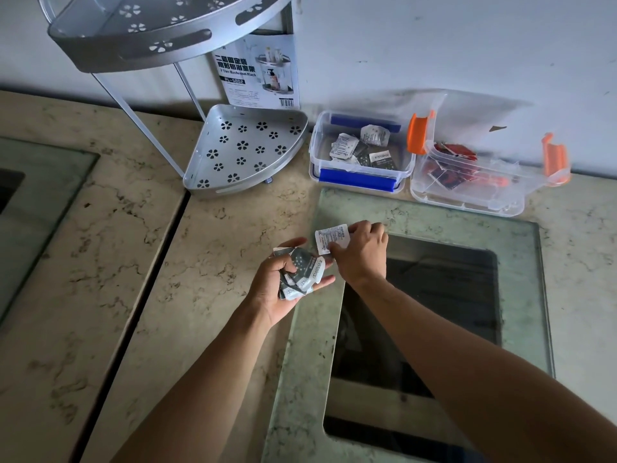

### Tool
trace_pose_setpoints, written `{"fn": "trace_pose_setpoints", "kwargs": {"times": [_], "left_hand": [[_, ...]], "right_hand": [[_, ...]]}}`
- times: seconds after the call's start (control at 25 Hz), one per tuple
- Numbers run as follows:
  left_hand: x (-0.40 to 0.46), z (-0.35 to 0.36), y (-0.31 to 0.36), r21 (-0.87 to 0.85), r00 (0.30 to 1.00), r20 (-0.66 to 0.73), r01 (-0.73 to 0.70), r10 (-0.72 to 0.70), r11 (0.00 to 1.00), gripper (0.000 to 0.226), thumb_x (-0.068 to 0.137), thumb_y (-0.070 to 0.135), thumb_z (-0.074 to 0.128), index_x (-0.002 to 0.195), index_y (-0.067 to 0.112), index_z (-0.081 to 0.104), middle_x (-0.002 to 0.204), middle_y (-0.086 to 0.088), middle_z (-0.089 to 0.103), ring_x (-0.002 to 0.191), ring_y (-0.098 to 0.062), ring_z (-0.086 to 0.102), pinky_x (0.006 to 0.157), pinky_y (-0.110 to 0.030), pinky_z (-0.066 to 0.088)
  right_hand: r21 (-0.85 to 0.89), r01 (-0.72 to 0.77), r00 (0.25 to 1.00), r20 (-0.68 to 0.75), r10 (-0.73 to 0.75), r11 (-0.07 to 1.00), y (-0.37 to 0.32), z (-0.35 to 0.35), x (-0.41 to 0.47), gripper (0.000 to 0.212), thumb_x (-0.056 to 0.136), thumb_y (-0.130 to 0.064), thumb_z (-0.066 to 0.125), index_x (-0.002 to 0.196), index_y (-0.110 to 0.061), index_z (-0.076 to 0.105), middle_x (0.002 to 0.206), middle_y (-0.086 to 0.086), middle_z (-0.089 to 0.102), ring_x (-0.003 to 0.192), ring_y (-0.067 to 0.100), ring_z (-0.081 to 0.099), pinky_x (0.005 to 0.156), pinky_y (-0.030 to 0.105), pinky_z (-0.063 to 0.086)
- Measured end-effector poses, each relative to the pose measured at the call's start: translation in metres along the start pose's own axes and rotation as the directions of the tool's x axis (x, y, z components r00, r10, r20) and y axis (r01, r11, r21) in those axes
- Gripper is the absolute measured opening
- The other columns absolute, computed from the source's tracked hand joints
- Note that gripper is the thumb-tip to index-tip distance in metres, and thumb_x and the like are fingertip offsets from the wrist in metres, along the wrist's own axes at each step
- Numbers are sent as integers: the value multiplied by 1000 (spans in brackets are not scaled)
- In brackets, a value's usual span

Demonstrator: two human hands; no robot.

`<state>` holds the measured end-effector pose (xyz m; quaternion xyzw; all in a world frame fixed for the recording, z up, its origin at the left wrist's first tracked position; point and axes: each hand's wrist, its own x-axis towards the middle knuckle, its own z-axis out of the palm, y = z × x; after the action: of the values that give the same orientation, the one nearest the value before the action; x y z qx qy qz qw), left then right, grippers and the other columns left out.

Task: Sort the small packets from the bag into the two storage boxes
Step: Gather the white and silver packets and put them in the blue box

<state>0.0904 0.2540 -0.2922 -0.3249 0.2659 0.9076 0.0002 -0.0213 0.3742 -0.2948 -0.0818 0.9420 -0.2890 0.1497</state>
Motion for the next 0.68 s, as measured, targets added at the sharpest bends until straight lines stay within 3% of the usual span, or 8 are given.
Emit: {"fn": "trace_pose_setpoints", "kwargs": {"times": [0.08, 0.16, 0.24, 0.32, 0.44, 0.56, 0.68], "left_hand": [[-1, 0, 2, -8, 1000, -27, -8, 8, 1000, 51, 76, -6, 37, 119, 12, 59, 103, -29, 67, 115, -54, 62, 97, -68, 48], [-1, 1, 1, 9, 999, -44, -7, 7, 1000, 40, 80, -2, 44, 113, 15, 62, 98, -22, 68, 102, -46, 69, 87, -55, 57], [0, 4, -1, 48, 999, -53, 5, -3, 999, 29, 86, 8, 55, 113, 17, 61, 98, -17, 67, 98, -40, 70, 77, -45, 58], [2, 8, -3, 71, 998, -49, 36, -33, 997, 28, 86, 22, 69, 112, 16, 60, 102, -16, 65, 99, -37, 68, 75, -43, 57], [3, 19, -5, 116, 998, -2, 60, -60, 991, 24, 86, 30, 74, 97, 12, 64, 105, -19, 67, 98, -32, 66, 78, -43, 57], [0, 30, -10, 185, 1000, 29, -12, 7, 983, 22, 81, 15, 80, 93, 9, 63, 88, -16, 69, 80, -29, 71, 65, -37, 57], [-1, 31, -10, 161, 998, 63, -36, 26, 986, 30, 75, -4, 73, 104, -3, 64, 97, -24, 65, 84, -34, 70, 72, -41, 58]], "right_hand": [[149, -38, 998, 55, 30, 988, -1, -5, 2, 34, 83, -23, 73, 108, -18, 51, 107, 4, 61, 101, 23, 60, 87, 38, 57], [309, -57, 994, 102, 27, 949, 0, -14, -2, 34, 85, -16, 71, 112, -18, 50, 99, 2, 68, 88, 17, 67, 71, 26, 59], [332, 73, 996, 26, -87, 941, 2, -25, -11, 35, 85, -14, 73, 116, -16, 57, 95, -2, 67, 80, 6, 63, 68, 9, 49], [253, 277, 961, -60, -271, 927, 3, -29, -21, 25, 83, -13, 76, 106, -11, 66, 95, -2, 67, 78, 2, 57, 70, 2, 43], [208, 427, 887, 93, -453, 880, 3, -33, -36, 25, 83, -25, 78, 103, -12, 71, 96, -2, 67, 78, 5, 59, 68, 6, 44], [257, 368, 867, 253, -430, 894, 4, -44, -44, 23, 88, -31, 72, 105, -16, 74, 95, -3, 70, 81, 10, 66, 71, 22, 54], [409, 199, 923, 227, -310, 891, 8, -58, -44, 18, 91, -14, 66, 106, -18, 75, 91, -6, 74, 81, 10, 70, 76, 30, 59]]}}
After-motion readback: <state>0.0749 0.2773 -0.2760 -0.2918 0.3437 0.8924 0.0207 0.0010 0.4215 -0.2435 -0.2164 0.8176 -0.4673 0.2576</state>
